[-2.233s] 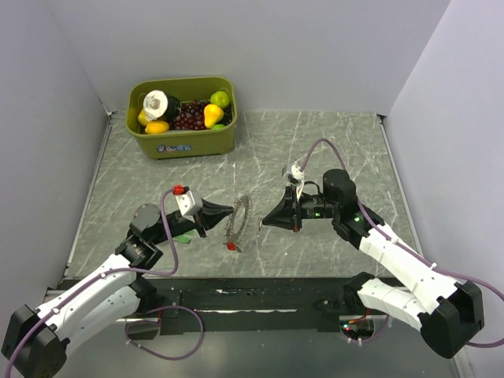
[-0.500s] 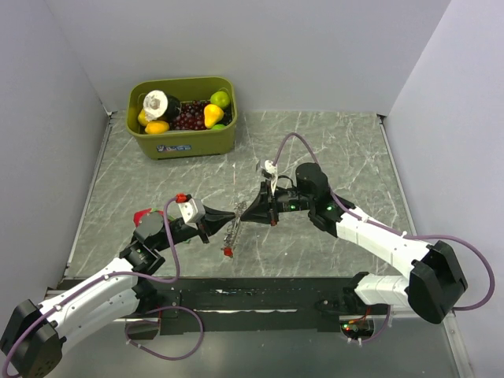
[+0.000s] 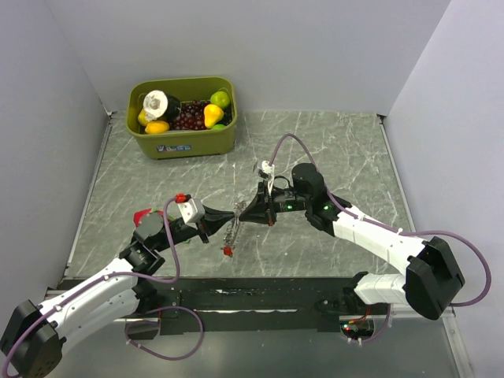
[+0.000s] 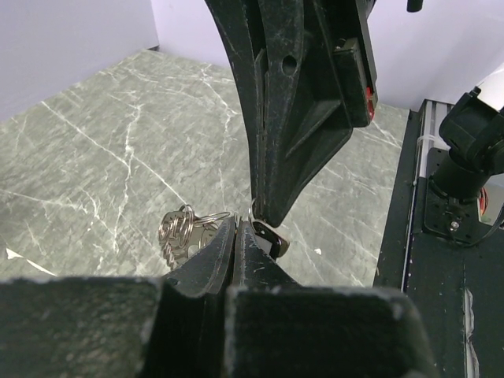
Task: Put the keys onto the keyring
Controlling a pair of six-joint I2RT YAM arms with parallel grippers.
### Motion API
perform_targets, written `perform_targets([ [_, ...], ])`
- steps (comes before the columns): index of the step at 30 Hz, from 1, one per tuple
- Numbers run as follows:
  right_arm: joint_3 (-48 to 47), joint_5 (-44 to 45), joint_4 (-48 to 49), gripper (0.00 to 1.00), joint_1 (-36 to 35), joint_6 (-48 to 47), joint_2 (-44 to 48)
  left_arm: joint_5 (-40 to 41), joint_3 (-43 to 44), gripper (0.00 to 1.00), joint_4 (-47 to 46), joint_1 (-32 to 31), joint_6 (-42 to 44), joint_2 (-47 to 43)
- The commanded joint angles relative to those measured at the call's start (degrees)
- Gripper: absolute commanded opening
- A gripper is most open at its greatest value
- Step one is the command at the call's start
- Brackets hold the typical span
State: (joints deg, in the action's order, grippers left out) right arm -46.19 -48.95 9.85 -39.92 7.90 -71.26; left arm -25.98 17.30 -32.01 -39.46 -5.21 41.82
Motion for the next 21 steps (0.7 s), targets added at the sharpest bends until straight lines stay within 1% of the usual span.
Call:
perform_targets([
  [1,-2.8,2.0,2.0,0.00,0.1,0.0,-0.5,-1.8,-0.2,0.01,-5.3,-0.1,-0.2,-1.7],
  [9,-2.1,1.3,2.5,0.00,1.6,0.4,-0.3,-2.6,-1.5,0.01,-6.3,-0.2,-0.3,-3.4],
  [21,0.1,-0.1,4.4,0.00,1.8,0.2,-0.4,-0.4,-1.8,0.01,-6.2,-0.2,-0.5,-4.7],
])
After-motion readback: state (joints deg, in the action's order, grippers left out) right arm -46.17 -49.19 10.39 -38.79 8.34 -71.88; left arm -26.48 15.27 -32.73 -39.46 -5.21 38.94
